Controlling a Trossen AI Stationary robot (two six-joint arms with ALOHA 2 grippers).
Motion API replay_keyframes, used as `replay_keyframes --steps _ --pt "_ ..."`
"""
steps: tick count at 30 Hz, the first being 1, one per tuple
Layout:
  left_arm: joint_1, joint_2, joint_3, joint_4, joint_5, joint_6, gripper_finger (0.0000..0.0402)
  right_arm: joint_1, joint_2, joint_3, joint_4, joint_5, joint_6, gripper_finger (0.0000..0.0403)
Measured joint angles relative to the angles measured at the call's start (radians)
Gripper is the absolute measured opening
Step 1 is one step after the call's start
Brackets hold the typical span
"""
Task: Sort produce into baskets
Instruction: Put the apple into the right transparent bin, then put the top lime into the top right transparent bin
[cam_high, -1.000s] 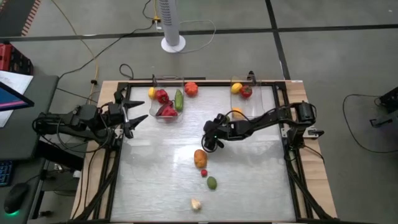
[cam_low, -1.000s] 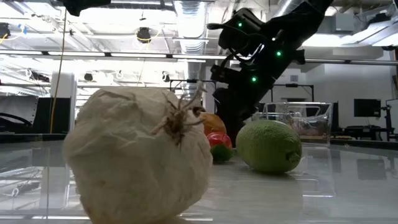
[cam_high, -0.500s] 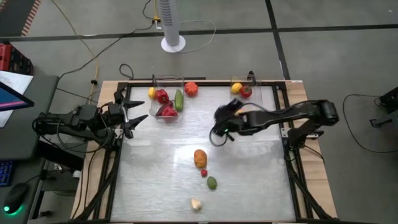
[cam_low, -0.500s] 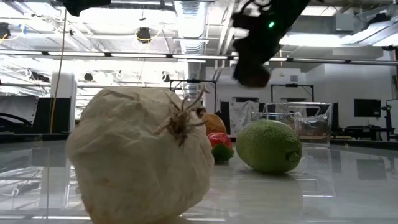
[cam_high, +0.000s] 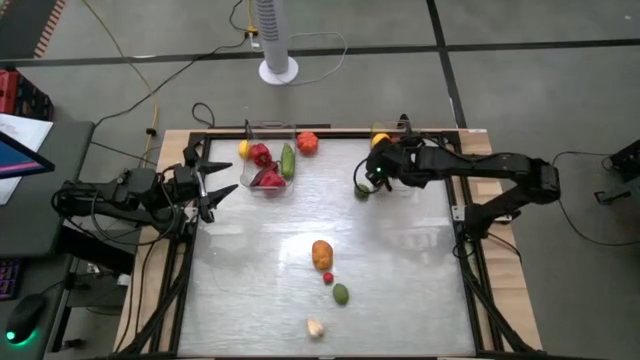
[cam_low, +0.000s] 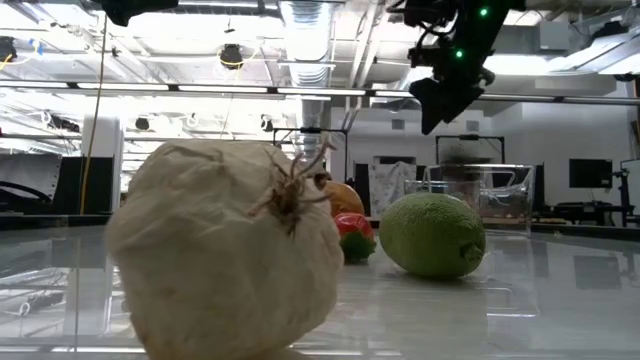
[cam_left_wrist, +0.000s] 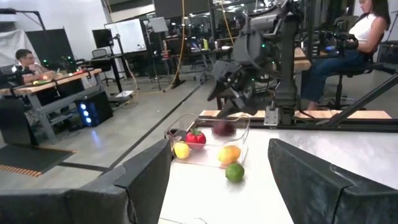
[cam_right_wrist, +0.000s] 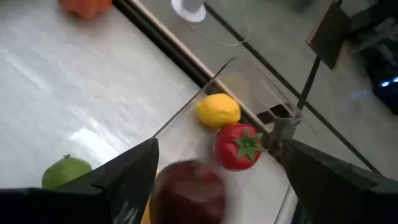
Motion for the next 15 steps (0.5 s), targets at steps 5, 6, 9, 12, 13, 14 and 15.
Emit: replay_keyframes --steps 5,6,9,12,13,14,15 --pt "0.000 0.000 0.000 -0.010 0.000 0.007 0.0256 0.043 -0.007 0.000 0.033 -0.030 0.000 0.0378" --pt "0.000 0.000 0.000 -0.013 0.000 0.008 0.0256 0.063 -0.007 0.000 0.060 -0.048 0.000 0.0378" --pt "0.000 0.000 0.000 -0.016 0.000 0.012 0.0256 0.150 0.020 0.000 0.152 -0.108 0.004 0.0379" --pt "0.000 0.000 0.000 -0.016 0.000 0.012 0.0256 0.240 0.094 0.000 0.226 -0.134 0.011 0.0379" --pt "0.000 0.000 0.000 -0.015 0.000 0.010 0.0256 0.266 0.121 0.000 0.250 -0.138 0.012 0.0379" --pt "0.000 0.000 0.000 -0.015 0.000 0.009 0.0256 0.287 0.149 0.000 0.277 -0.145 0.012 0.0379" --pt "0.000 0.000 0.000 -0.013 0.000 0.008 0.0256 0.302 0.178 0.001 0.302 -0.158 0.002 0.0378"
